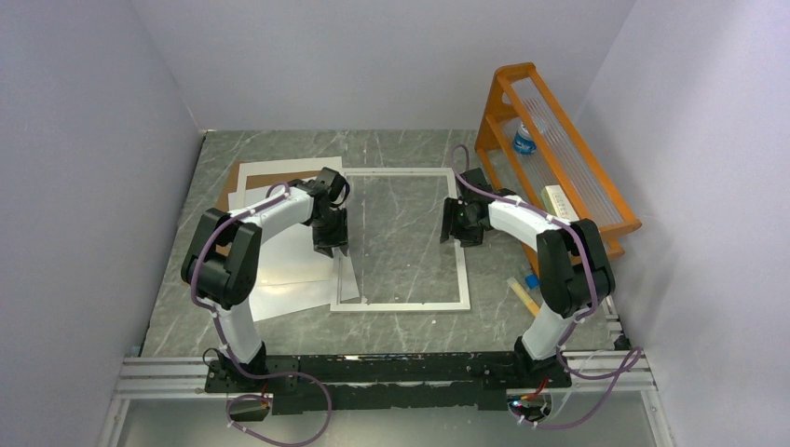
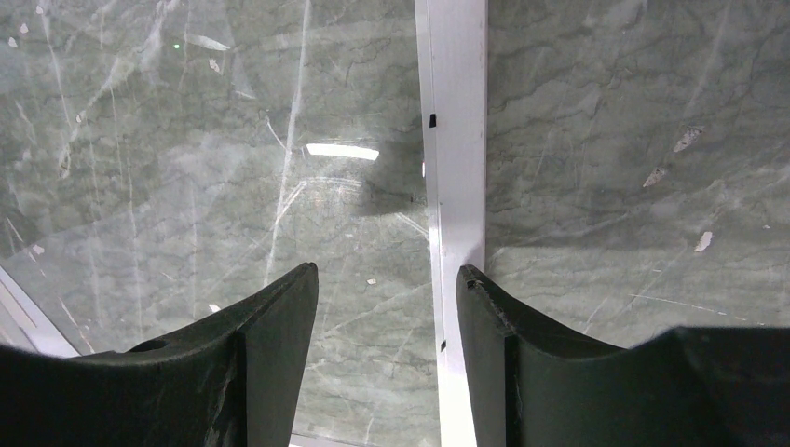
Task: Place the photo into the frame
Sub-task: Adjust the photo frame item on the photo frame.
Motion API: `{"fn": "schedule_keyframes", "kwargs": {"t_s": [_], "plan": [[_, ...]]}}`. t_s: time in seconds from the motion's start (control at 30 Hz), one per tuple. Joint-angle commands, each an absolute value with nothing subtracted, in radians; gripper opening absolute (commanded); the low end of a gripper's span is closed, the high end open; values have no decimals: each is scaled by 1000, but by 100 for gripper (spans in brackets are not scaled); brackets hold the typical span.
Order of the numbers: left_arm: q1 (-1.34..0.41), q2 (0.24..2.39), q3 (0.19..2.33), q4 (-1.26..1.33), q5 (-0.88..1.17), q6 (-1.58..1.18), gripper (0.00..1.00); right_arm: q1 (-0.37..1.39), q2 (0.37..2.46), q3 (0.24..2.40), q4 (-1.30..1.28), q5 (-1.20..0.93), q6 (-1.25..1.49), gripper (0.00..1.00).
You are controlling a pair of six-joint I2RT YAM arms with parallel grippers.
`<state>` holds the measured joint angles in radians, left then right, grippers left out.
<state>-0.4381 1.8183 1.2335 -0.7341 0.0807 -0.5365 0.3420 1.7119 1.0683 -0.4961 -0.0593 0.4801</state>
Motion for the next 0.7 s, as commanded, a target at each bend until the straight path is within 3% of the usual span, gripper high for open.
{"fn": "schedule_keyframes", "kwargs": {"t_s": [0.0, 0.33, 0.67], "plan": [[-442, 1793, 1251, -736, 66, -528, 46, 347, 1711, 1044, -492, -86, 495, 59], [-443, 1812, 1231, -732, 71, -514, 36, 346, 1720, 1055, -494, -87, 495, 59], [-448, 1825, 1215, -732, 74, -504, 39, 347, 1726, 1058, -494, -91, 499, 59]]}}
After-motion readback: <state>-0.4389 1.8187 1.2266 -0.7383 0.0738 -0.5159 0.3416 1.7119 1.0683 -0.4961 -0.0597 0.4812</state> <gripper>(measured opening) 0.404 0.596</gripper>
